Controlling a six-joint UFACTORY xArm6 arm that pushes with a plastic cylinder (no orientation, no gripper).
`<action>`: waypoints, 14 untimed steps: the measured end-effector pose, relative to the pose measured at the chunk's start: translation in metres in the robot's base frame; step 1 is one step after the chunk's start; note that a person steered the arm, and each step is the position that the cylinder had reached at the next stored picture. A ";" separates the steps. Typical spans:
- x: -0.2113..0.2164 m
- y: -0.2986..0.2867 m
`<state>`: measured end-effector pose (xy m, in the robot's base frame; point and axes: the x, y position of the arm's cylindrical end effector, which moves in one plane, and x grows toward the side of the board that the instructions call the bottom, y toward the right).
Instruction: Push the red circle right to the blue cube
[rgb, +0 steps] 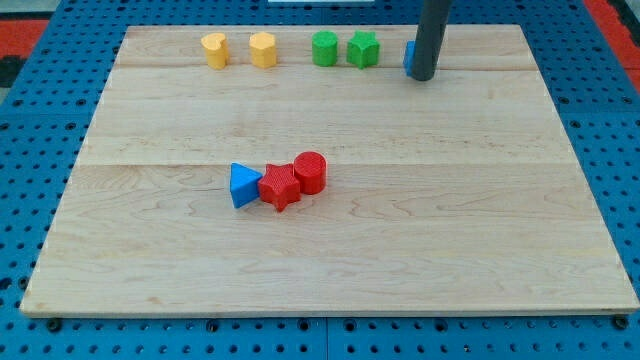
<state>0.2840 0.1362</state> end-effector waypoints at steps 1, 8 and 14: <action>-0.017 0.008; 0.165 -0.230; 0.159 -0.069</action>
<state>0.4425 0.0672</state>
